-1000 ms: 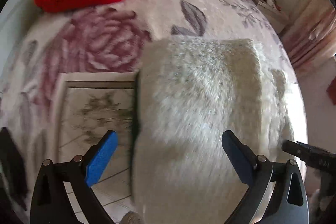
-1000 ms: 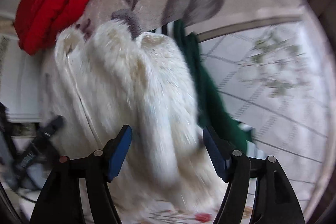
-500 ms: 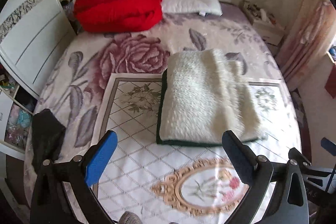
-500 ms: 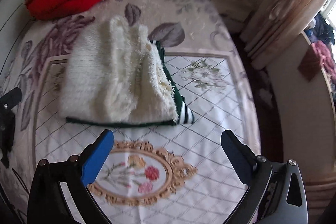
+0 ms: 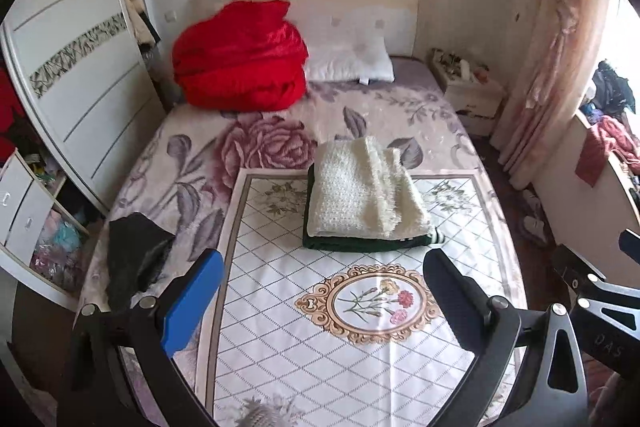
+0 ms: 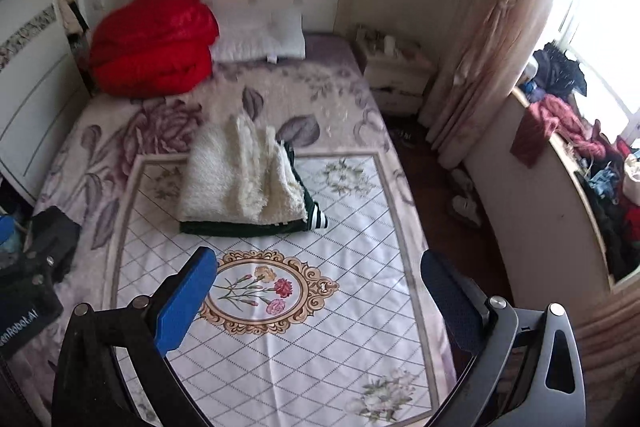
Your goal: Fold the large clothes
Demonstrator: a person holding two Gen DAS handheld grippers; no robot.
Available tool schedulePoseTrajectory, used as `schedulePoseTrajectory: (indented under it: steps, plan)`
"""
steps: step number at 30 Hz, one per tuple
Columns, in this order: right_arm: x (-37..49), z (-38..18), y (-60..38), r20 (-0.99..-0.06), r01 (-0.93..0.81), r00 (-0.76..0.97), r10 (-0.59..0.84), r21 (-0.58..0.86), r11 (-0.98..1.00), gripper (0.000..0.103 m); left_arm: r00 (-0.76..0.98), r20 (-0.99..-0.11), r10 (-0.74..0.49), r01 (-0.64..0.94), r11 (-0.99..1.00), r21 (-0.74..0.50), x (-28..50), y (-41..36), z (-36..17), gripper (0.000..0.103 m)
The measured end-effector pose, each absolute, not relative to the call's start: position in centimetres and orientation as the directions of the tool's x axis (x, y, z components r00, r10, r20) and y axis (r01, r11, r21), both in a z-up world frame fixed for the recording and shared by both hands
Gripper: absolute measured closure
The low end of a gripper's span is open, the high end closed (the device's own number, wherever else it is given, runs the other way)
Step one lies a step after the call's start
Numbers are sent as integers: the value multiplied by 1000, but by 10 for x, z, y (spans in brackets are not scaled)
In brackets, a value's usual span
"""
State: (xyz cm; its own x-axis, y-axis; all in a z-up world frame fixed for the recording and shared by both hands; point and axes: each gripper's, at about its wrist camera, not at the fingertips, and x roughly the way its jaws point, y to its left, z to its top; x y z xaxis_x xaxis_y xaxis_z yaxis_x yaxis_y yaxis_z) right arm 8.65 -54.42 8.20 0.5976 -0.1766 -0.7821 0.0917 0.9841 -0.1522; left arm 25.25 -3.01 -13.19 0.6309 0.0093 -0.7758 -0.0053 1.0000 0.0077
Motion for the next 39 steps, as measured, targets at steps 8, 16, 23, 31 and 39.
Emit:
schedulePoseTrajectory:
  steps: [8,16,23,31,39]
  plan:
    - [-19,172,-539,-705,90,689,-165,-143,986,0,696,-718,11,-30,999,-14,176,-24,-64,1]
    - [-81,226,-537,-657,77,742,-134,-116,990,0,733,-680,26,-50,999,-16,133,-22,-32,1]
    - [-112,246,-538,-631,71,764,-131,-120,990,0,755,-655,37,-52,999,-3,112,-24,-23,1]
    - [-125,253,-536,-618,60,776,-125,-125,990,0,767,-640,49,-61,998,3,102,-24,-19,1]
    - [-126,251,-541,-626,58,772,-112,-105,993,0,775,-629,57,-66,998,9,93,-23,-12,0]
